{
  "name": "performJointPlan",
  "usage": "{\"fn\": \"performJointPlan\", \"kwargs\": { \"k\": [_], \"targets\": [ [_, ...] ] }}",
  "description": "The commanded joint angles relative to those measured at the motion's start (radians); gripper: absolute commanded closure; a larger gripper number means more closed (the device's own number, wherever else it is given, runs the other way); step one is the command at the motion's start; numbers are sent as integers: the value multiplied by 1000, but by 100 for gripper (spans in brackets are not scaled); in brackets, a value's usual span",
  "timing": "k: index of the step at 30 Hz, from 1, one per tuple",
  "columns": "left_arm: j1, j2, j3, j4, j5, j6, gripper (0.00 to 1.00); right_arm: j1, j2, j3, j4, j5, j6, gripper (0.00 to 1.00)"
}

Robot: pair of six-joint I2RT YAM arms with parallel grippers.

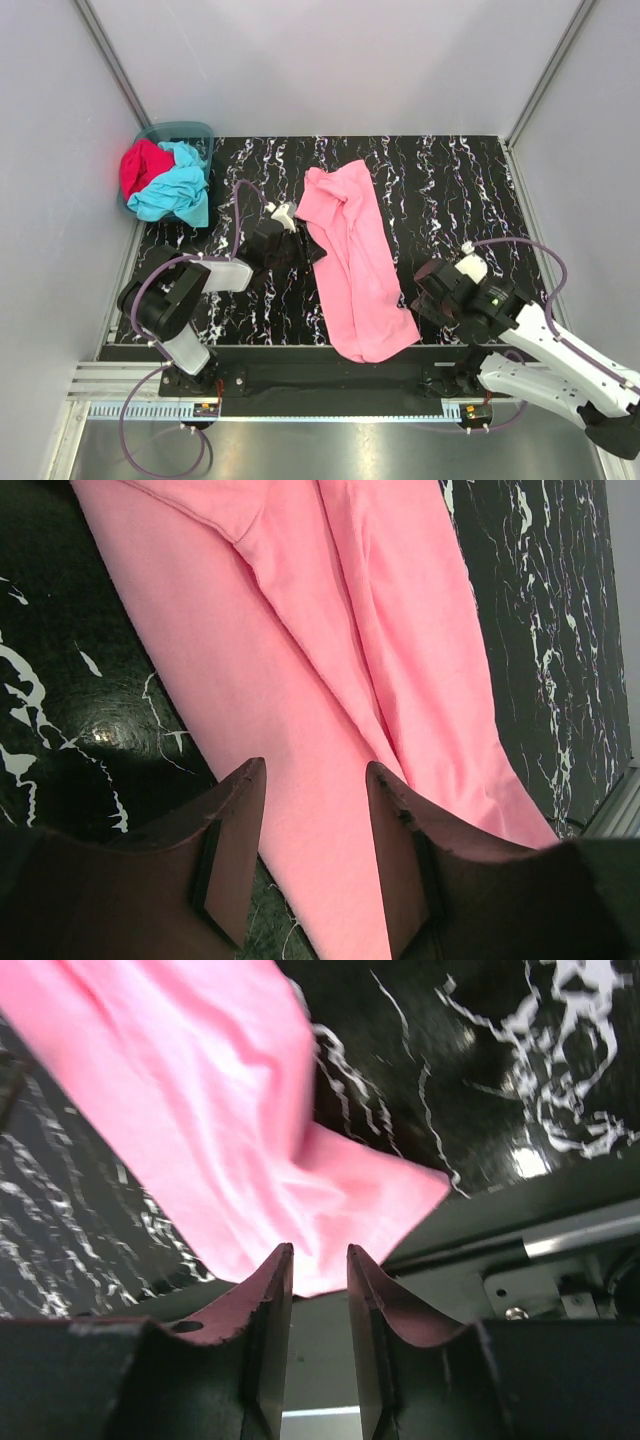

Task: Fold and stack the t-shirts
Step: Fold the tshirt

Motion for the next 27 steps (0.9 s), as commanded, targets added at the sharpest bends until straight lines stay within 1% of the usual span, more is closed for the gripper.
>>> {"fn": "performJointPlan", "kwargs": {
  "k": [1, 2, 3, 4, 5, 6, 7, 8, 9, 10, 11, 12, 13, 14, 15, 17, 18, 19, 20, 21, 22, 24, 25, 26, 27],
  "targets": [
    [-2, -16, 22, 49, -3, 14, 51, 9, 18, 86, 15, 152, -70, 65],
    [-2, -16, 25, 45, -6, 14, 51, 9, 62, 103, 73, 174, -102, 65],
    [-2, -19, 28, 43, -8, 14, 51, 7, 90, 110, 122, 183, -181, 61],
    [-2, -22, 31, 33, -15, 14, 51, 7, 122, 114, 165, 198, -211, 54],
    [-2, -26, 33, 28, -22, 16, 51, 6, 194, 125, 251, 238, -241, 50],
    [-1, -28, 33, 22, -28, 16, 51, 2, 231, 128, 311, 250, -319, 46],
    [-1, -37, 36, 10, -50, 20, 50, -14, 276, 131, 372, 255, -359, 39],
    [8, -40, 39, 5, -60, 22, 48, -42, 366, 140, 493, 209, -396, 38],
    [21, -42, 39, 3, -64, 19, 46, -132, 414, 151, 547, 160, -445, 37],
    [97, -40, 48, 28, -46, -28, 43, -248, 601, 222, 701, 11, -507, 37],
    [97, -40, 48, 28, -46, -49, 43, -275, 603, 223, 703, 10, -507, 37],
    [122, -36, 48, 72, -23, -70, 43, -296, 641, 244, 765, -16, -522, 37],
    [169, -31, 59, 92, -14, -94, 42, -327, 715, 298, 788, -33, -539, 37],
    [189, -26, 68, 112, -3, -143, 42, -349, 750, 326, 811, -53, -544, 37],
    [209, -5, 76, 164, 21, -170, 42, -402, 818, 378, 862, -93, -550, 38],
    [254, 21, 128, 213, 47, -223, 42, -445, 888, 436, 907, -127, -579, 38],
    [266, 38, 152, 239, 82, -233, 42, -500, 921, 464, 951, -157, -590, 37],
    [286, 73, 185, 244, 101, -236, 42, -525, 987, 508, 976, -217, -611, 37],
    [297, 98, 246, 238, 138, -234, 42, -554, 1017, 528, 1002, -260, -627, 38],
    [307, 121, 278, 238, 158, -236, 42, -579, 1046, 547, 1052, -295, -647, 38],
    [332, 173, 304, 244, 179, -243, 42, -623, 1104, 585, 1074, -362, -688, 38],
    [366, 222, 364, 278, 234, -280, 43, -663, 1188, 646, 1115, -456, -725, 38],
    [373, 278, 383, 288, 250, -303, 43, -712, 1216, 672, 1118, -490, -745, 38],
    [380, 305, 422, 290, 271, -309, 44, -734, 1269, 723, 1120, -551, -748, 38],
    [386, 332, 442, 280, 277, -311, 44, -755, 1294, 749, 1120, -572, -751, 38]
  ]
}}
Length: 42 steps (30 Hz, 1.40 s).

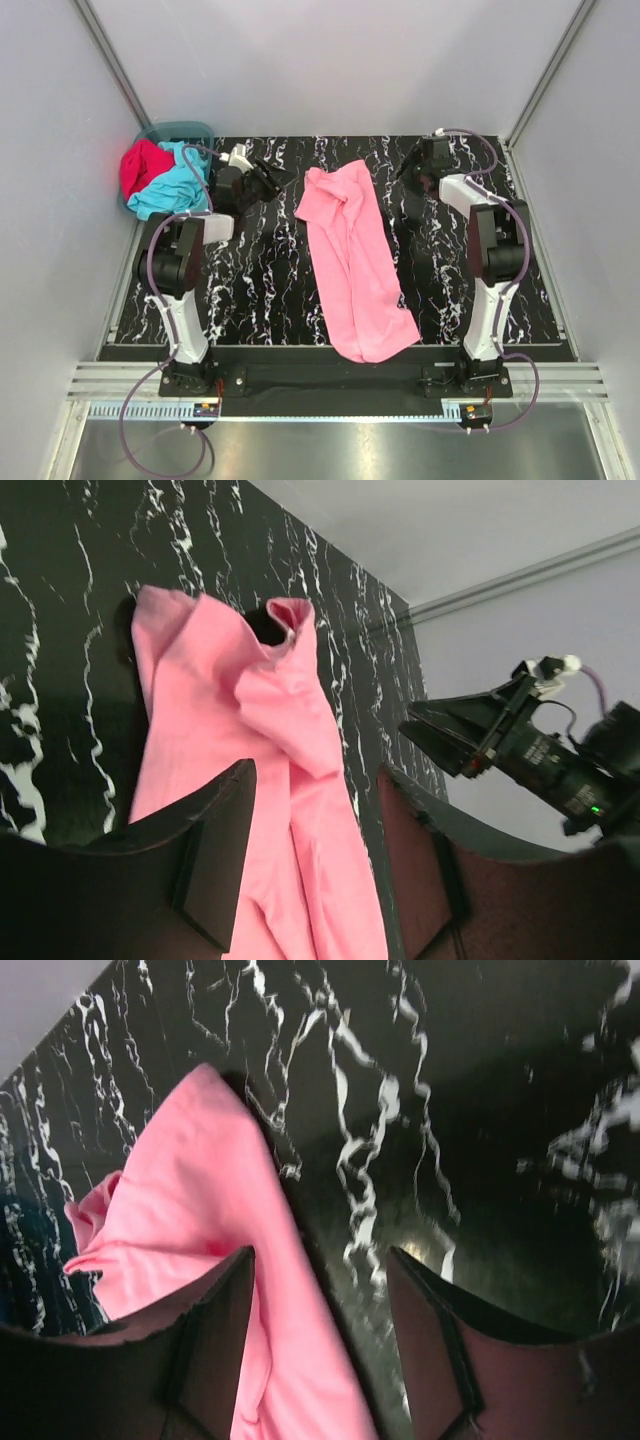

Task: Fold and stack the t-shirts
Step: Fold the tshirt

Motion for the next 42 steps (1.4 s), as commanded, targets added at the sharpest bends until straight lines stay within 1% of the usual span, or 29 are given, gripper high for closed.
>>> {"fn": "performJointPlan", "kwargs": {
  "k": [1, 2, 3, 5, 6, 9, 10, 15, 17, 19, 21, 22, 25, 27, 32, 38, 40, 42],
  "targets": [
    [35, 101, 85, 56, 101, -52, 45, -93, 108, 129, 89, -211, -84, 38],
    [36, 144, 104, 20, 103, -38, 45, -107, 128, 155, 89, -233, -90, 38],
    [42, 161, 146, -3, 103, -27, 45, -119, 171, 209, 80, -262, -98, 38],
    [50, 200, 182, -64, 107, 6, 45, -144, 214, 272, 55, -291, -127, 37],
    [58, 230, 221, -82, 106, 13, 45, -150, 254, 330, 31, -320, -135, 37],
    [72, 301, 284, -129, 123, 8, 45, -159, 325, 401, 23, -386, -129, 37],
    [72, 319, 335, -148, 124, 8, 45, -159, 343, 415, 29, -406, -103, 38],
    [70, 399, 444, -202, 152, 17, 45, -159, 432, 452, 106, -515, -20, 39],
    [69, 427, 491, -236, 160, 33, 45, -155, 454, 464, 110, -541, 0, 39],
    [67, 453, 522, -259, 166, 42, 45, -147, 475, 473, 152, -564, 28, 39],
    [61, 477, 591, -316, 183, 59, 46, -136, 491, 484, 166, -581, 46, 39],
    [55, 509, 631, -387, 196, 83, 46, -127, 497, 488, 169, -584, 52, 39],
    [23, 549, 755, -518, 221, 144, 46, -98, 512, 499, 187, -601, 77, 39],
    [-6, 577, 811, -563, 227, 160, 46, -87, 514, 501, 199, -604, 84, 39],
    [-42, 591, 823, -570, 236, 157, 45, -52, 515, 501, 216, -609, 97, 40],
    [-51, 579, 782, -555, 239, 165, 45, -40, 500, 466, 241, -610, 103, 41],
    [-51, 566, 768, -541, 241, 168, 46, -33, 497, 455, 250, -610, 108, 45],
    [-50, 560, 754, -537, 241, 171, 51, -29, 492, 438, 259, -610, 104, 50]
  ]
}}
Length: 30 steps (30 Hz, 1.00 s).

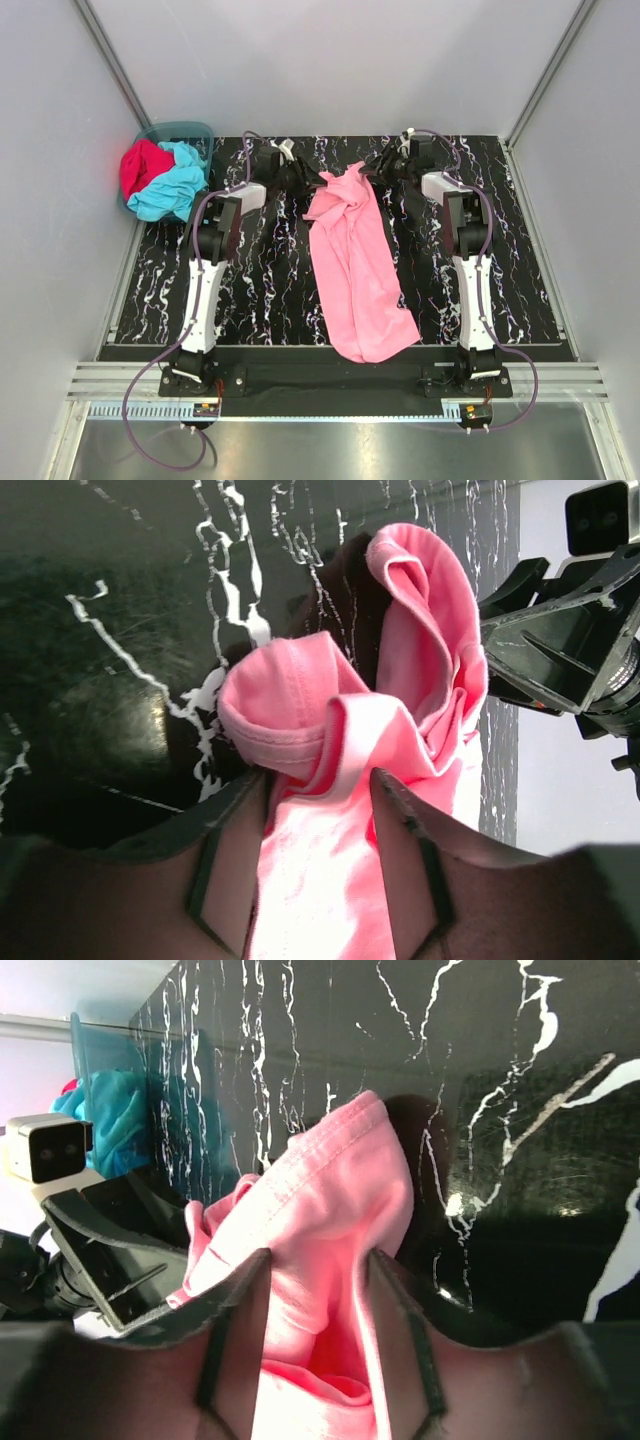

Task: Fold and stack the t-shirts
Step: Fold the tshirt

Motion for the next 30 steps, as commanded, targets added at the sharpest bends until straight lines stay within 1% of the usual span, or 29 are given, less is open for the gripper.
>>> {"fn": "performJointPlan", "kwargs": {
  "k": [1, 2, 4, 5, 6, 7, 8, 9, 12, 17, 20, 21, 22, 24, 26, 27, 30],
  "targets": [
    [11, -26, -26, 2, 19, 28, 54, 5, -25, -21, 54, -19, 9, 54],
    [11, -29, -28, 2, 14, 32, 61, 5, -28, -32, 57, -16, 7, 64],
    [12, -35, -26, -4, 9, 39, 70, 5, -29, -43, 60, -12, 1, 72],
    [12, -44, -29, -3, 5, 42, 74, 5, -32, -50, 59, -9, 1, 81],
    [12, -46, -26, -3, 5, 45, 82, 7, -32, -53, 59, -9, -5, 84],
    [14, -49, -23, -9, 6, 51, 84, 6, -37, -58, 60, -8, -8, 89],
    [14, -51, -17, -12, 6, 53, 88, 5, -40, -64, 63, -6, -10, 96],
    [15, -52, -8, -15, 8, 56, 92, 5, -40, -67, 66, -5, -8, 100],
    [15, -61, 11, -24, 2, 67, 100, 5, -60, -93, 82, 12, -11, 100],
    [12, -61, 58, -29, 12, 65, 100, -2, -115, -157, 137, 78, -14, 100],
    [2, -28, 152, -73, 29, 70, 100, -5, -137, -168, 166, 119, -7, 100],
    [-3, -16, 219, -93, 31, 75, 100, -10, -138, -165, 170, 129, -2, 100],
    [-6, 6, 253, -128, 28, 81, 100, -11, -141, -162, 180, 141, 3, 100],
    [-12, 29, 351, -159, 28, 84, 100, -16, -144, -141, 183, 169, 13, 100],
    [-12, 61, 414, -181, 25, 84, 100, -25, -140, -112, 184, 190, 21, 100],
    [-11, 72, 477, -209, 25, 84, 100, -28, -138, -98, 186, 195, 27, 100],
    [-11, 100, 537, -236, 23, 79, 100, -37, -121, -44, 184, 222, 38, 100]
  ]
}}
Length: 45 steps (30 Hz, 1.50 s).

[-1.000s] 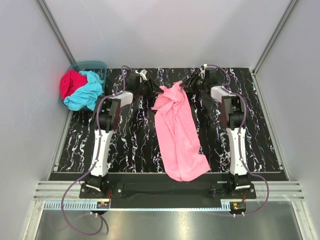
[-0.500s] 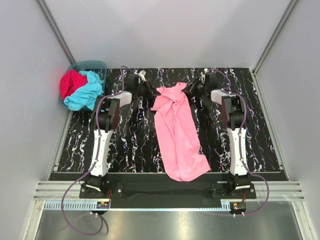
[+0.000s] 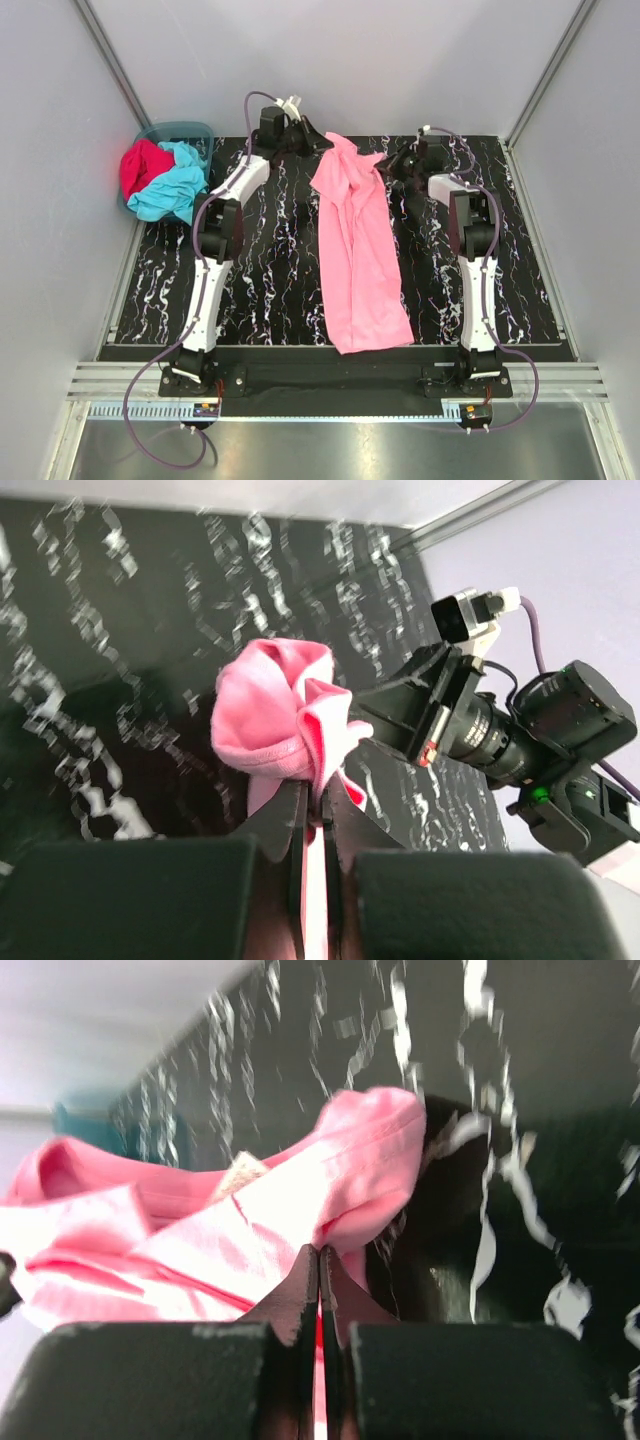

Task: Fold and stack the t-shirts
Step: Fold the tshirt

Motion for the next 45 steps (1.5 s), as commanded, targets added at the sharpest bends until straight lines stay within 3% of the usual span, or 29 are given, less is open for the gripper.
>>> {"fn": "performJointPlan", "kwargs": {
  "k": [1, 9, 14, 18, 19, 21, 23, 24, 35, 45],
  "targets": [
    [2, 30, 76, -29, 17, 6, 99, -20, -51, 101, 49, 56, 22, 100],
    [11, 34, 19, -26, 12, 40, 87, -33, 24, 242, 22, 113, 33, 100],
    [22, 34, -7, -11, 5, 40, 53, -38, 57, 261, 24, 131, 44, 100],
    [23, 16, -42, 4, -9, 49, 34, -36, 70, 235, 38, 142, 48, 100],
    [25, 1, -53, 7, -12, 52, 32, -38, 76, 230, 36, 147, 48, 96],
    [26, -11, -82, 13, -14, 60, 30, -41, 89, 232, 32, 148, 50, 64],
    [29, -39, -114, 14, -15, 66, 30, -41, 96, 239, 21, 151, 47, 41],
    [31, -53, -132, 17, -18, 69, 30, -41, 96, 241, 13, 150, 45, 37],
    [45, -238, -370, 89, -29, 66, 30, -46, -81, 134, 12, 171, 28, 34],
    [48, -251, -471, 113, -49, 90, 30, -53, -339, -202, 114, 193, 25, 35]
  ]
}}
